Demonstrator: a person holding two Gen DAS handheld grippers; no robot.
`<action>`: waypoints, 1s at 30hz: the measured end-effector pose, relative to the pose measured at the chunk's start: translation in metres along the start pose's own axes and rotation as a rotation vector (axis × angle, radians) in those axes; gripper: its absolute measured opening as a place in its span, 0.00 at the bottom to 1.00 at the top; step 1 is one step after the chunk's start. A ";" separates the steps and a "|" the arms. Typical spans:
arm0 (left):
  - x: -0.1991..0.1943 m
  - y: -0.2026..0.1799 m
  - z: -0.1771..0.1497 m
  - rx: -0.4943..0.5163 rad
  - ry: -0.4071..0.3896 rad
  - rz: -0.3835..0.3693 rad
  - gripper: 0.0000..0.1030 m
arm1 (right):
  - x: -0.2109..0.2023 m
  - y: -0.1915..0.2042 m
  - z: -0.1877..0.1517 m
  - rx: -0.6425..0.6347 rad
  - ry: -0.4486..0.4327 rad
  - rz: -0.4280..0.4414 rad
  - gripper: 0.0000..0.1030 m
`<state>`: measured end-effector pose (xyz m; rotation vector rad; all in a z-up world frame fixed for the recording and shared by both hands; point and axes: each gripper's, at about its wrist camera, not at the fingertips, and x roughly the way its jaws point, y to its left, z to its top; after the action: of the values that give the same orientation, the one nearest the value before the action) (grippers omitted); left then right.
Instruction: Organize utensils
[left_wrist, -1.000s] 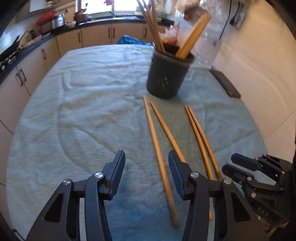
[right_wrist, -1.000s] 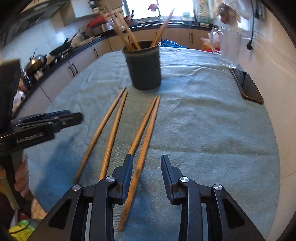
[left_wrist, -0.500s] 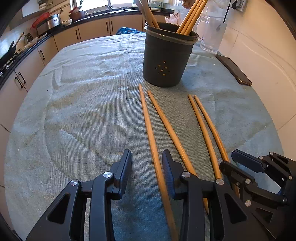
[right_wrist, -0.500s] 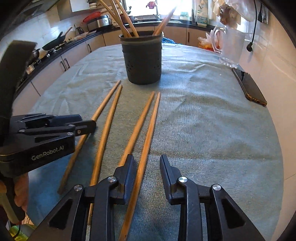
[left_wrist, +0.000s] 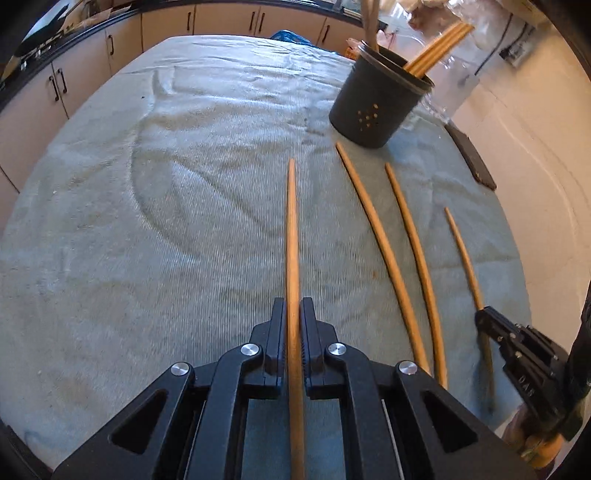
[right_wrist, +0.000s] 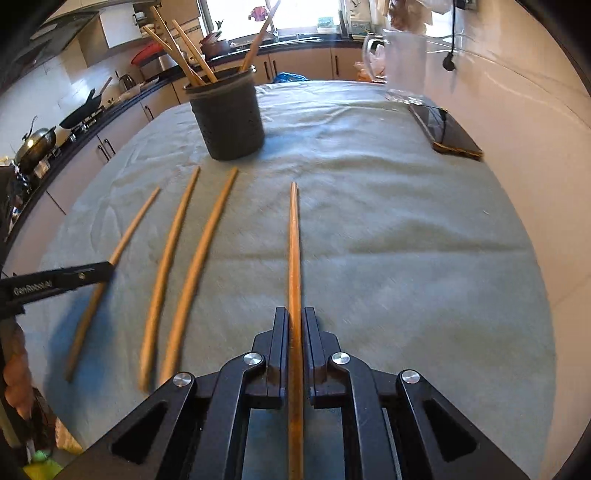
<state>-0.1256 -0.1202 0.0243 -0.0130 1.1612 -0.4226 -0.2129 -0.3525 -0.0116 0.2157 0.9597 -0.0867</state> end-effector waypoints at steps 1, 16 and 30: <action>-0.002 -0.002 0.000 0.004 0.007 -0.003 0.07 | -0.002 -0.004 -0.003 0.008 0.001 0.006 0.10; 0.025 -0.010 0.057 0.117 0.057 0.072 0.29 | 0.018 -0.014 0.034 0.001 0.083 0.041 0.22; 0.049 -0.027 0.094 0.199 0.074 0.099 0.29 | 0.072 0.000 0.115 -0.105 0.257 -0.059 0.22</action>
<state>-0.0350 -0.1807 0.0255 0.2343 1.1828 -0.4521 -0.0794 -0.3766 -0.0066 0.1032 1.2238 -0.0633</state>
